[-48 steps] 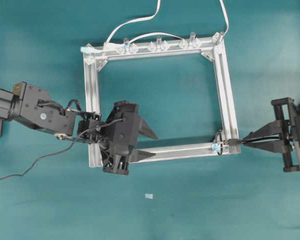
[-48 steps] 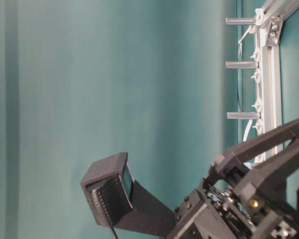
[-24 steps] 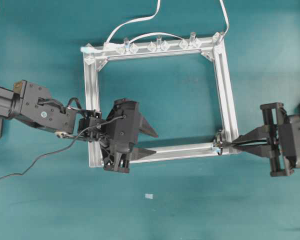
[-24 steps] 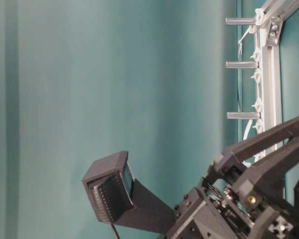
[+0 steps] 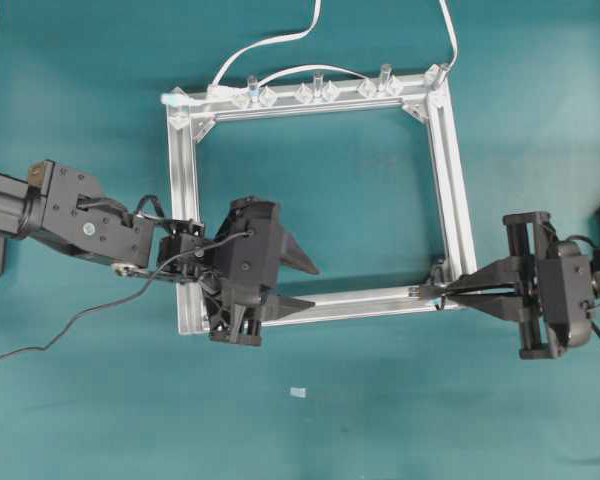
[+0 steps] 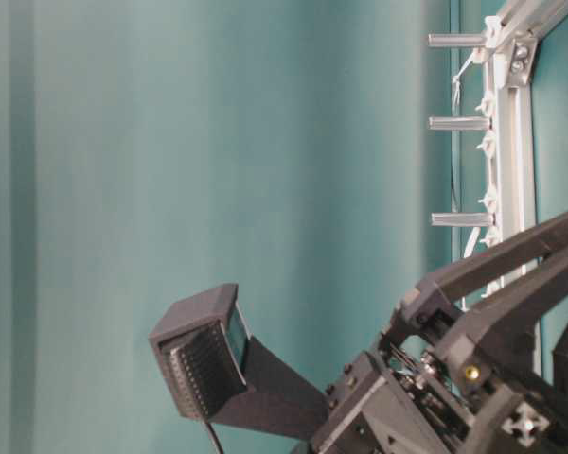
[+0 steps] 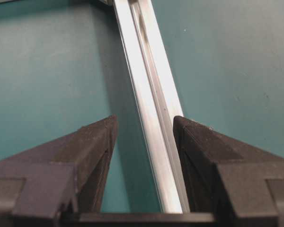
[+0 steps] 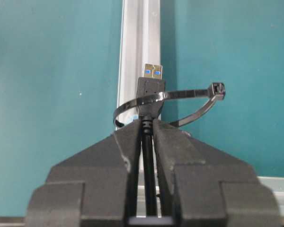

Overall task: Insert the wire through the string loop located on the right side.
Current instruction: 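Push the USB plug through the zip-tie loop with the right gripper, then move the left gripper over and grasp the plug past the loop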

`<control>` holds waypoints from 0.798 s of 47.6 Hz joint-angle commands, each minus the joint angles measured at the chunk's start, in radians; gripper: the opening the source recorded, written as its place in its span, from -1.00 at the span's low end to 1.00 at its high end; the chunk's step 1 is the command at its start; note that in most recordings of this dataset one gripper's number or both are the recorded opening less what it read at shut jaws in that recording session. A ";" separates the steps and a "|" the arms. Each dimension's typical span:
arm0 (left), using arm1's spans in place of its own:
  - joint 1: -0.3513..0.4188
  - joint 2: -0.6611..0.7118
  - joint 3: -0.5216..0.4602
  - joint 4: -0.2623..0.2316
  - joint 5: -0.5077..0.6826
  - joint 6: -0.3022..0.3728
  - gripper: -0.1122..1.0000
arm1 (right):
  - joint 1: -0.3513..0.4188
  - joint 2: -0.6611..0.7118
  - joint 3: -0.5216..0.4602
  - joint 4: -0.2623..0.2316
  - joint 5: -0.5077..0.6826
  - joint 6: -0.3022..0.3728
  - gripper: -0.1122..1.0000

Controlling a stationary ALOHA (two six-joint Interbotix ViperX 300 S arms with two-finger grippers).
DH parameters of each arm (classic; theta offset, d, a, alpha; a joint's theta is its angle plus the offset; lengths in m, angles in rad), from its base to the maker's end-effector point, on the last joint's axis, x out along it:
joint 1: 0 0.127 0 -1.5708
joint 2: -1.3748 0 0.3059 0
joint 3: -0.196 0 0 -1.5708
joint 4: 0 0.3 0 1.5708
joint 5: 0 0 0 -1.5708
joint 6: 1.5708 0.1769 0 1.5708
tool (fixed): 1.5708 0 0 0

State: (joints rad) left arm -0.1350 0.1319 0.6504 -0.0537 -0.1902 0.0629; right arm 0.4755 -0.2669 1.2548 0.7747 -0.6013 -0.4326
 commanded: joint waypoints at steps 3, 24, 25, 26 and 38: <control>0.000 -0.014 -0.020 0.002 -0.006 0.002 0.10 | 0.000 0.006 -0.021 -0.003 -0.014 0.000 -0.59; -0.006 0.021 -0.063 0.003 -0.005 0.000 0.10 | -0.005 0.006 -0.021 -0.003 -0.018 0.000 -0.59; -0.008 0.029 -0.072 0.003 -0.005 0.000 0.10 | -0.006 0.008 -0.021 -0.003 -0.017 0.000 -0.59; -0.009 0.037 -0.080 0.002 -0.006 0.000 0.10 | -0.006 0.006 -0.021 -0.003 -0.017 0.002 -0.59; -0.023 0.161 -0.216 0.003 -0.005 0.000 0.10 | -0.009 0.008 -0.021 -0.003 -0.017 0.000 -0.59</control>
State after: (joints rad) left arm -0.1549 0.2853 0.4893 -0.0537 -0.1902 0.0644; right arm 0.4679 -0.2546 1.2502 0.7747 -0.6090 -0.4326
